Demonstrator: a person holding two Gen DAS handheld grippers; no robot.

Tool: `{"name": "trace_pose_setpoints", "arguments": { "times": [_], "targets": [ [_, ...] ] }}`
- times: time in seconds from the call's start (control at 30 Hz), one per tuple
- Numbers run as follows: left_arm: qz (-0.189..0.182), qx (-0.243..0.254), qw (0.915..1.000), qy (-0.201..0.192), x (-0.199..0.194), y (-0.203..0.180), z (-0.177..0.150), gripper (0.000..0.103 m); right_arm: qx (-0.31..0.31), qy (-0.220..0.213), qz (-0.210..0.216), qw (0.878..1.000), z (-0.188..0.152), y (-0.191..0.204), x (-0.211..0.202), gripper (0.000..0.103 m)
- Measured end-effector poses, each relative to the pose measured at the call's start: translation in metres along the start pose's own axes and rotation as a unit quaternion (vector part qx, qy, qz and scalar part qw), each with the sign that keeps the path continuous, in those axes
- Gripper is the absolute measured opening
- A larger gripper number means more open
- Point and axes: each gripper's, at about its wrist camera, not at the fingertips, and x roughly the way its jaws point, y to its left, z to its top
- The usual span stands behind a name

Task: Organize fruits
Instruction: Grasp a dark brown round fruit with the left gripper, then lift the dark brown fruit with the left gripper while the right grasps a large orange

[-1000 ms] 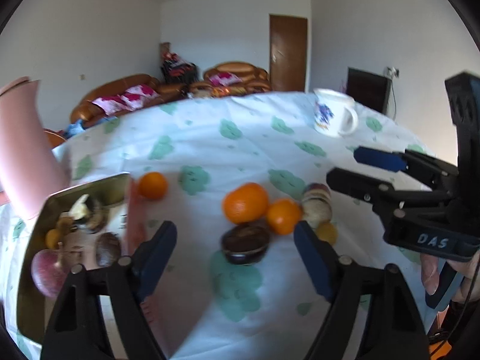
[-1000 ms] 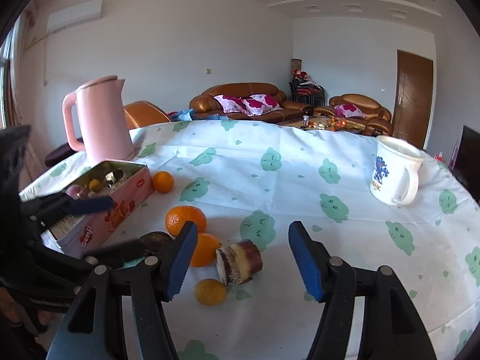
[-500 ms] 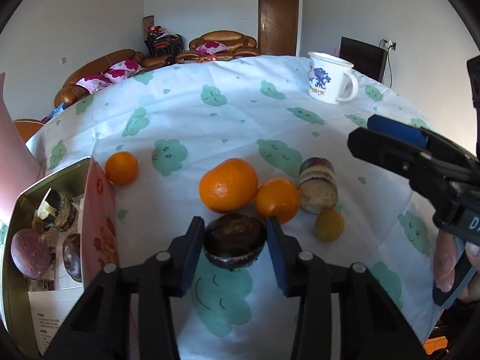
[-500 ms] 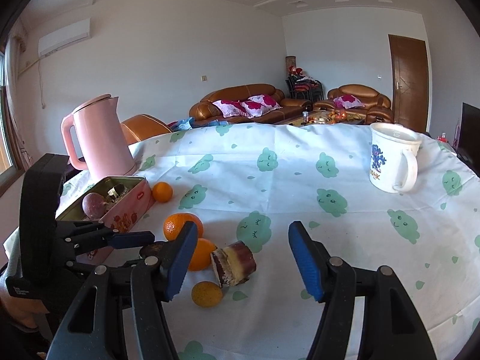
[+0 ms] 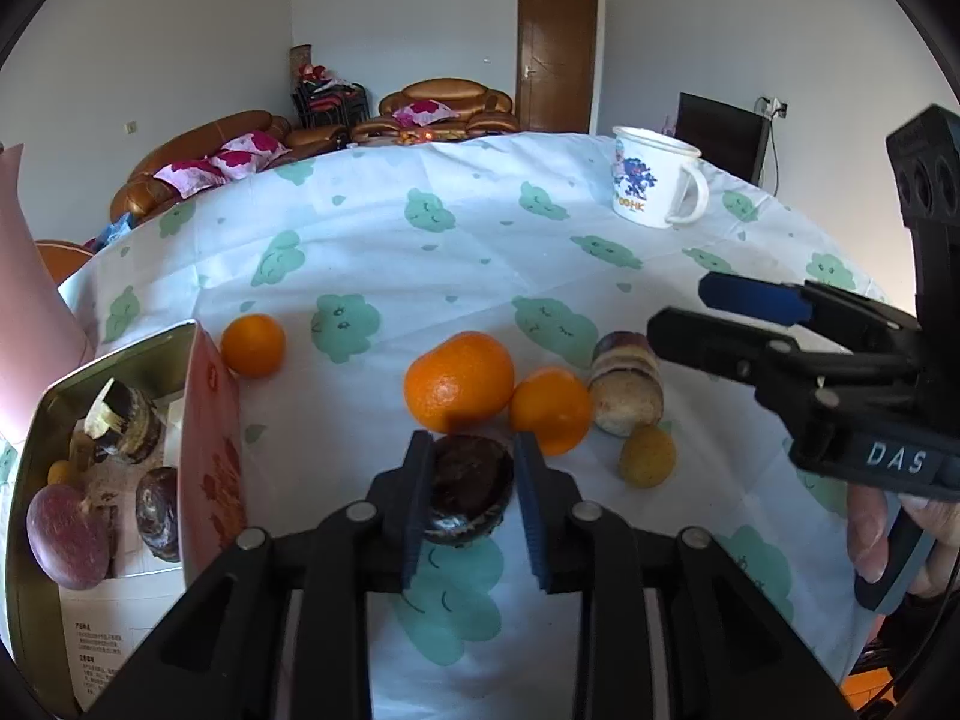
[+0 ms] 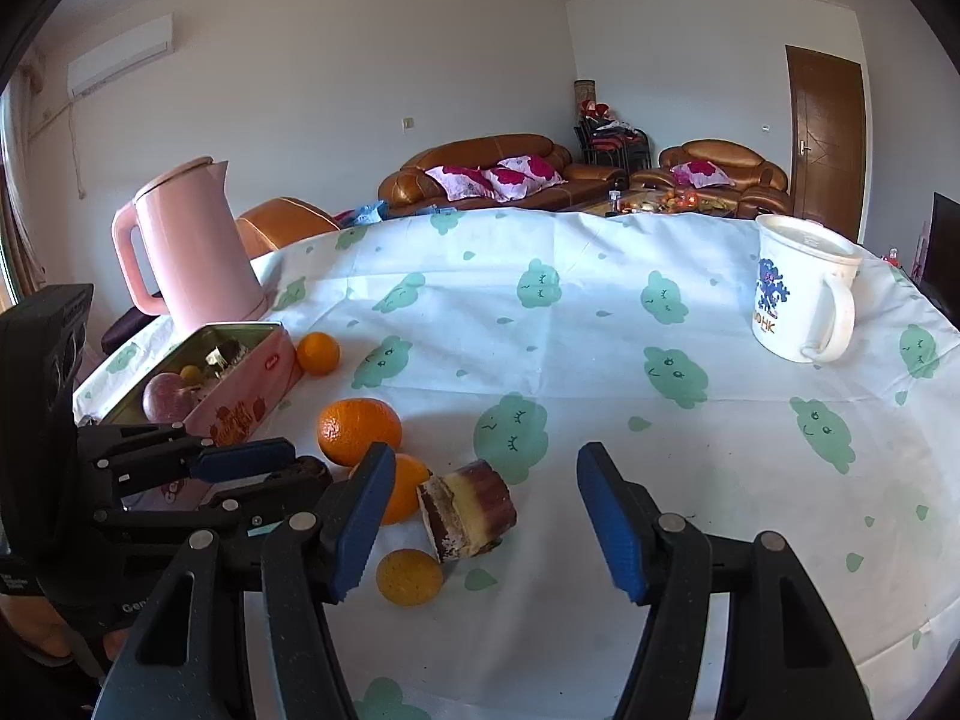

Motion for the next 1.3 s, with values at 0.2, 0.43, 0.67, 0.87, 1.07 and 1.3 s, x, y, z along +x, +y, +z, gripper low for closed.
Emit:
{"name": "trace_pose_setpoints", "arguments": {
  "times": [0.2, 0.43, 0.67, 0.87, 1.07, 1.3],
  "targets": [
    [-0.022, -0.009, 0.9985, 0.049, 0.02, 0.004, 0.0, 0.049, -0.001, -0.002, -0.002, 1.0, 0.0, 0.001, -0.001, 0.065],
    [-0.024, -0.012, 0.9993, 0.027, 0.01, 0.004, -0.002, 0.045, 0.002, -0.008, -0.002, 1.0, 0.0, 0.0, -0.003, 0.065],
    [0.016, -0.033, 0.9983, -0.045, -0.019, 0.012, -0.004, 0.045, -0.037, -0.002, -0.006, 0.999, 0.0, 0.015, 0.001, 0.064],
    [0.044, -0.09, 0.9918, -0.079, -0.031, 0.036, -0.007, 0.045, -0.098, 0.014, 0.005, 0.995, 0.001, 0.041, 0.013, 0.064],
    [0.044, -0.099, 0.9908, -0.081, -0.032, 0.039, -0.008, 0.045, -0.166, 0.049, 0.005, 0.985, 0.0, 0.068, 0.035, 0.064],
    [0.042, -0.12, 0.9874, -0.094, -0.036, 0.043, -0.011, 0.045, -0.211, 0.088, -0.024, 0.973, -0.004, 0.081, 0.055, 0.049]
  ]
}}
